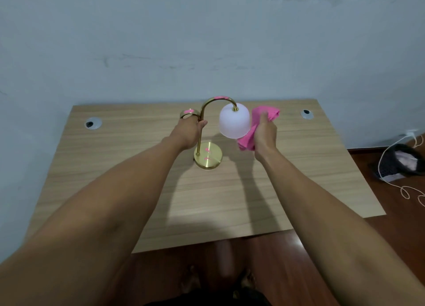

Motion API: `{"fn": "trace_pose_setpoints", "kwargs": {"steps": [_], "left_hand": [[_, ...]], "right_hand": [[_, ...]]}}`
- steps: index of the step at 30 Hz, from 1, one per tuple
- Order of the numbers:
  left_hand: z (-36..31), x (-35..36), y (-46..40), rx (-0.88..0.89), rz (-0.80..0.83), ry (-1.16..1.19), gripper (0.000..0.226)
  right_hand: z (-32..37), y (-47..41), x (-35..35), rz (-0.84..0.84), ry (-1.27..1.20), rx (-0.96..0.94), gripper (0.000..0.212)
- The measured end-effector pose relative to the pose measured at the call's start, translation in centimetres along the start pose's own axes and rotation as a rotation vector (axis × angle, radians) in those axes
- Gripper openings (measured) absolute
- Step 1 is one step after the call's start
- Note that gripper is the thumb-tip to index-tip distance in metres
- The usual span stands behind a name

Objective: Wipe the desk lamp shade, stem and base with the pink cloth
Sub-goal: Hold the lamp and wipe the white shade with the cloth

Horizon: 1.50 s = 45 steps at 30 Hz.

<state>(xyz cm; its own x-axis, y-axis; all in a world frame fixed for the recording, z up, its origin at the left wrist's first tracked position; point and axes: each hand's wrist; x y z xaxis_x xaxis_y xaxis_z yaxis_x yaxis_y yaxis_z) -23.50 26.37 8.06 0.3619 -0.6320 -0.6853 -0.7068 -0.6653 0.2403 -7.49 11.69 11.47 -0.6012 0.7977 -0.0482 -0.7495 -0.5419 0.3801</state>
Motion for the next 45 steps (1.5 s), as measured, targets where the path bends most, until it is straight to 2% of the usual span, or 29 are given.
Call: {"fn": "trace_pose_setpoints", "kwargs": {"steps": [3,5,8,12,15,17,18,20,22,24,26,29,31,33,37,39,42,43,45], "left_hand": [[0.0,0.0,-0.1,0.004,0.002,-0.023,0.036],[0.0,-0.2,-0.1,0.012,0.006,-0.032,0.036],[-0.1,-0.3,-0.1,0.021,0.005,-0.038,0.035],[0.0,-0.2,-0.1,0.011,0.007,-0.031,0.037],[-0.1,-0.2,0.0,0.002,0.005,-0.022,0.039],[-0.1,-0.2,0.0,-0.007,0.008,-0.016,0.039],[0.0,-0.2,0.0,-0.008,0.01,-0.018,0.039],[-0.1,-0.4,0.1,0.004,0.014,-0.023,0.039],[-0.3,-0.4,0.1,0.016,0.016,-0.027,0.039],[-0.4,-0.5,0.2,0.009,0.019,-0.037,0.039],[-0.4,-0.5,0.3,-0.001,0.018,-0.037,0.039],[-0.6,-0.5,0.5,-0.003,0.015,-0.029,0.039],[-0.9,-0.6,0.7,-0.013,0.02,-0.015,0.039],[-1.1,-0.6,1.3,-0.028,0.023,0.013,0.042],[0.5,0.2,3.3,-0.097,0.063,0.059,0.06],[2.0,0.7,4.1,-0.167,0.054,0.081,0.058],[3.6,0.2,4.7,-0.263,-0.064,0.194,0.045],[4.1,-0.1,4.6,-0.281,-0.112,0.259,0.046],[4.5,-1.0,4.6,-0.262,-0.157,0.399,0.064]], "right_hand": [[-1.1,1.0,2.0,0.092,0.131,-0.466,0.042],[-2.8,1.6,3.2,0.136,0.28,-0.623,0.042],[-4.4,1.8,3.6,0.057,0.227,-0.582,0.048],[-4.0,1.7,2.4,0.003,0.017,-0.214,0.052],[-2.8,1.5,1.4,-0.044,-0.115,-0.076,0.043],[-1.7,1.8,1.9,-0.056,-0.168,-0.171,0.04],[-1.4,2.1,2.4,-0.036,-0.113,-0.276,0.041],[-1.9,2.5,3.6,0.046,0.147,-0.518,0.042],[-3.1,2.0,4.3,0.031,0.27,-0.603,0.041],[-3.2,2.0,4.3,-0.002,0.147,-0.508,0.041],[-2.7,1.7,3.6,0.005,0.003,-0.299,0.046],[-2.0,0.1,1.5,0.025,-0.013,-0.047,0.043],[-1.6,-0.5,0.6,-0.01,-0.067,0.051,0.039],[-0.6,-0.7,0.3,-0.086,-0.135,0.043,0.038],[2.3,1.7,1.0,-0.17,-0.149,-0.214,0.04],[3.4,3.3,2.0,-0.186,-0.179,-0.315,0.041],[4.1,5.2,3.8,-0.177,-0.227,-0.365,0.045],[4.1,5.6,4.4,-0.163,-0.237,-0.37,0.045],[3.5,6.1,5.6,-0.108,-0.228,-0.37,0.045]]}}
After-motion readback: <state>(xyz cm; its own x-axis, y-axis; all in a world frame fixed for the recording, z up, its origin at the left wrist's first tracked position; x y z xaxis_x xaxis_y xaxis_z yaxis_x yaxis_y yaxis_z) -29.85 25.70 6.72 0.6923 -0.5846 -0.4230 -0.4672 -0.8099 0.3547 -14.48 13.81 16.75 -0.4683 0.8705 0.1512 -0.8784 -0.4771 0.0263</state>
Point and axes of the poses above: each hand's wrist, its own y-axis away from the middle knuckle, its own x-axis out of the palm, z = x × y, and after that the axes turned 8 degrees about z, right-handed
